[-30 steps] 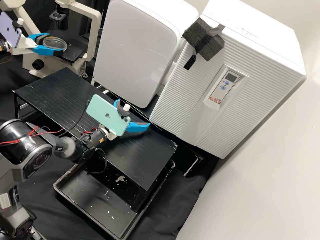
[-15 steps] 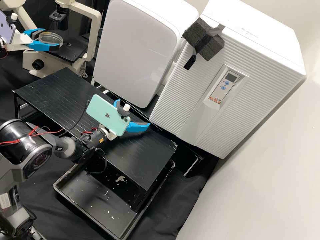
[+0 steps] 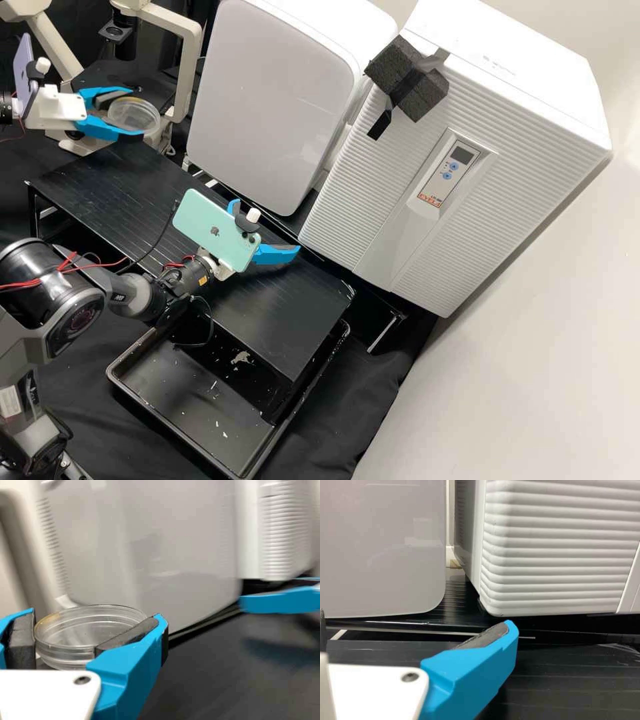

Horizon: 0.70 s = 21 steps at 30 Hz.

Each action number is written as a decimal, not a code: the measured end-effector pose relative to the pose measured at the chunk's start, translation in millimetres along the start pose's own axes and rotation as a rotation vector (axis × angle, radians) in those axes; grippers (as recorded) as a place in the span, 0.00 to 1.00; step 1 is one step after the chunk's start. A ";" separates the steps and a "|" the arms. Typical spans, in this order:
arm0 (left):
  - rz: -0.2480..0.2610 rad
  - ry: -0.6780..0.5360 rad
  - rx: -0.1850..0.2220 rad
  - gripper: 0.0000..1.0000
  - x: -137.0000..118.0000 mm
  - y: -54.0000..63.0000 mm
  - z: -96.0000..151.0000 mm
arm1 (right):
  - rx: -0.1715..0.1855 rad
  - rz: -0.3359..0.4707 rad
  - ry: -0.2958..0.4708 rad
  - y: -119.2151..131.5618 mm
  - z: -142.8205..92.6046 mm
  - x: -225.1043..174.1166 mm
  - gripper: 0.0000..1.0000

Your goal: Place the petri dish on the bench

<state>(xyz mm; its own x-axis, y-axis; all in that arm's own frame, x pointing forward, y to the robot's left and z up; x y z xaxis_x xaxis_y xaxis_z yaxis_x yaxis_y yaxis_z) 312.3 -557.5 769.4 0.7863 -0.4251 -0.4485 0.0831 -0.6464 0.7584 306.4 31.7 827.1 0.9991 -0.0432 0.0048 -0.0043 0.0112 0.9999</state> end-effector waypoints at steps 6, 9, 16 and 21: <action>-0.041 -0.180 0.021 0.00 9.9 -1.4 34.2 | 0.000 0.000 0.000 0.0 0.0 0.0 1.00; -0.056 -0.248 -0.009 0.00 22.0 -0.2 46.0 | 0.000 0.000 0.000 0.0 0.0 0.0 1.00; -0.090 -0.337 -0.064 0.00 46.9 -2.0 65.9 | 0.000 0.000 0.000 0.0 0.0 0.0 1.00; -0.130 -0.360 -0.075 0.00 63.3 -4.9 78.1 | 0.000 0.000 0.000 0.0 0.0 0.0 1.00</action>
<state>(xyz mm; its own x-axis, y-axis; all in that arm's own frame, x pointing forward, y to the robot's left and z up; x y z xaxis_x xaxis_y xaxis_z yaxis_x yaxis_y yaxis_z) 313.8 -630.7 700.3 0.5018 -0.5464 -0.6705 0.2229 -0.6673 0.7106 306.4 31.7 827.1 0.9991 -0.0432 0.0048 -0.0043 0.0112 0.9999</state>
